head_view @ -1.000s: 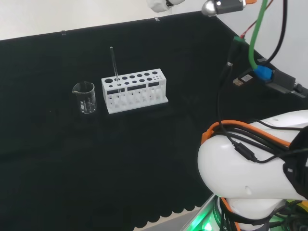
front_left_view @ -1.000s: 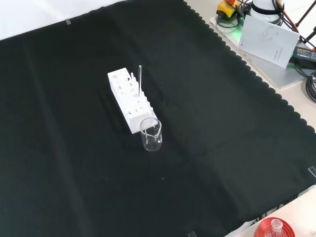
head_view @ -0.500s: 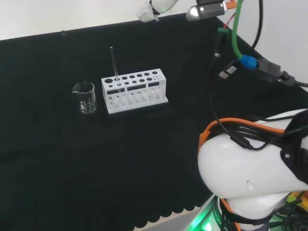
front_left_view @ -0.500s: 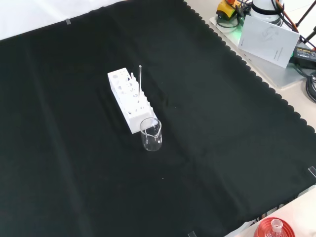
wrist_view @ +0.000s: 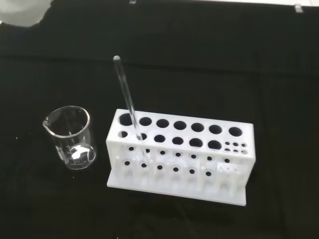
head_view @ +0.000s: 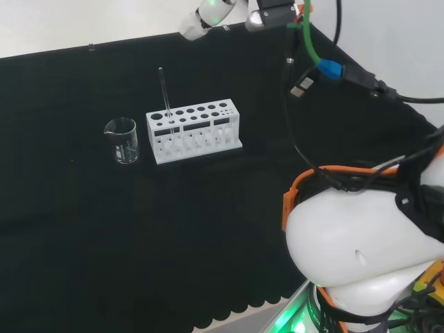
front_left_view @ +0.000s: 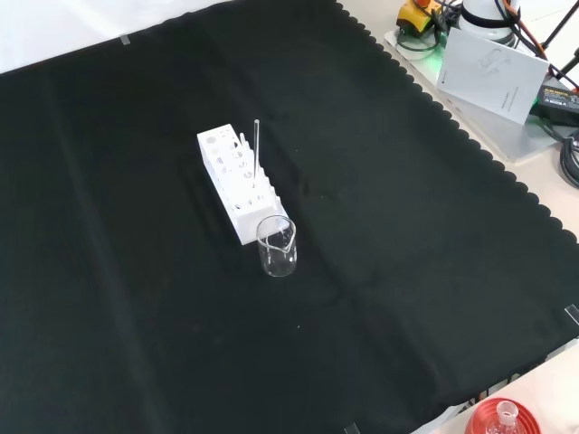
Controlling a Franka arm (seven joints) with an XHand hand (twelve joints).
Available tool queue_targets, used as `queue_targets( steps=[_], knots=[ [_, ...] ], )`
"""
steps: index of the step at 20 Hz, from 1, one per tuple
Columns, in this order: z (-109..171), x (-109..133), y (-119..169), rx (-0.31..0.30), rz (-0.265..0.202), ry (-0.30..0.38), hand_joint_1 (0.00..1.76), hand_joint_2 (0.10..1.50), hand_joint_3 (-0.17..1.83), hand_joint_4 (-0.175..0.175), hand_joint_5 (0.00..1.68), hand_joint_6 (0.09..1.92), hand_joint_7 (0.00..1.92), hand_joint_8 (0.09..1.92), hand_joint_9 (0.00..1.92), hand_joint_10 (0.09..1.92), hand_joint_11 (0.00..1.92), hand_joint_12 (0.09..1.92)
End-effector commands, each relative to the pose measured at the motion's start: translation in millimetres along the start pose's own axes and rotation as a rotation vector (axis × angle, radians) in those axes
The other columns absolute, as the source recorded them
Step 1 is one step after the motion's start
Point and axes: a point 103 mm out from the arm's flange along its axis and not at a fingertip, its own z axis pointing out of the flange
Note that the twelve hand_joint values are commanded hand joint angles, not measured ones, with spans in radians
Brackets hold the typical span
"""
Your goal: Take the glass rod from the white test tube rack.
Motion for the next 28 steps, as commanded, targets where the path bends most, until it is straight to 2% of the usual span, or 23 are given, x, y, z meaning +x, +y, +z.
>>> queue_targets(
  steps=[1,10,22,28],
  knots=[
    [7,9,24,0.027,-0.035,0.010,0.68,0.70,0.15,0.078,0.15,0.09,0.01,0.72,0.24,0.97,0.28,1.44],
    [27,2,48,0.079,-0.052,0.025,0.68,0.70,0.16,0.069,0.16,0.09,0.03,0.74,0.28,0.95,0.30,1.42],
    [56,14,73,0.157,-0.082,0.013,0.66,0.70,0.17,0.062,0.17,0.09,0.05,0.75,0.30,0.94,0.31,1.42],
    [63,15,83,0.137,-0.100,0.037,0.67,0.70,0.18,0.049,0.20,0.09,0.10,0.77,0.35,0.93,0.35,1.40]
  ],
)
